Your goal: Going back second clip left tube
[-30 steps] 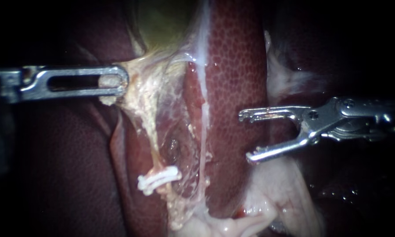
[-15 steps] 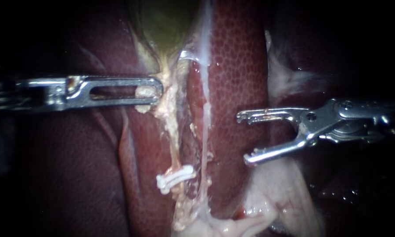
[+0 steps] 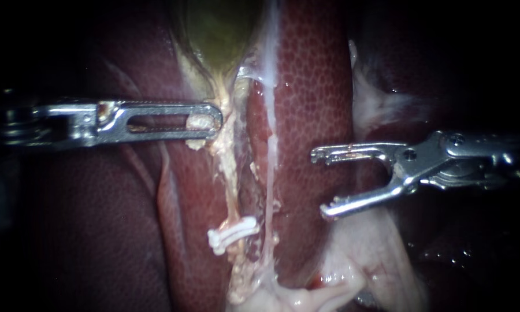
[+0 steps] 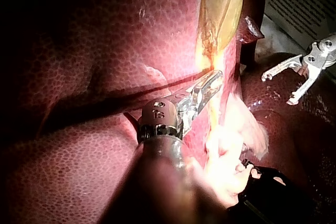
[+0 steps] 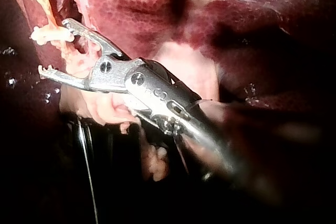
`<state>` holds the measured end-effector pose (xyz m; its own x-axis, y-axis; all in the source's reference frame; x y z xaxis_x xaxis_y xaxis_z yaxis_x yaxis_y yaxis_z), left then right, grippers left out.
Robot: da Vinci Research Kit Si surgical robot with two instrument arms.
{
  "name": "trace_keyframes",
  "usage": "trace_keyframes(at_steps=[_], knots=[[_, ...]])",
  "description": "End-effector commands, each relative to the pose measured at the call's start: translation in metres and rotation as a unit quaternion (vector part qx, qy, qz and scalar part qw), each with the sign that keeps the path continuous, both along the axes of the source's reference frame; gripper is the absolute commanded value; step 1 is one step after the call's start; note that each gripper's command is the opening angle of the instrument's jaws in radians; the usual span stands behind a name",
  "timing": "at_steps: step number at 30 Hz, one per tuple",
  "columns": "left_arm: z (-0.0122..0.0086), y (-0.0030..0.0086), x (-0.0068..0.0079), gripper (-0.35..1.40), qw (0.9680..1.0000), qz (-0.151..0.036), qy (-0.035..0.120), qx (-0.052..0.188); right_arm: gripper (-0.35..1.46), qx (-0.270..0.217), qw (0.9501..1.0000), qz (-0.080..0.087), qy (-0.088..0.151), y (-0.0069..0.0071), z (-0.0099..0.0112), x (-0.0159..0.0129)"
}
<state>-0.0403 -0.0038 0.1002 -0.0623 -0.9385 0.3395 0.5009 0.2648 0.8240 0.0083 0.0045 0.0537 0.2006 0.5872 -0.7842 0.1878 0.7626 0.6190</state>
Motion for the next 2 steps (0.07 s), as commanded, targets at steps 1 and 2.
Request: trace_keyframes(at_steps=[1,2], knots=[[0.0000,0.0000,0.0000,-0.35,1.0000,0.000,0.000,0.000,0.60,0.000,1.0000,0.000,0.000,0.0000,0.0000,0.0000],[0.0000,0.0000,0.0000,-0.35,1.0000,0.000,0.000,0.000,0.60,0.000,1.0000,0.000,0.000,0.0000,0.0000,0.0000]])
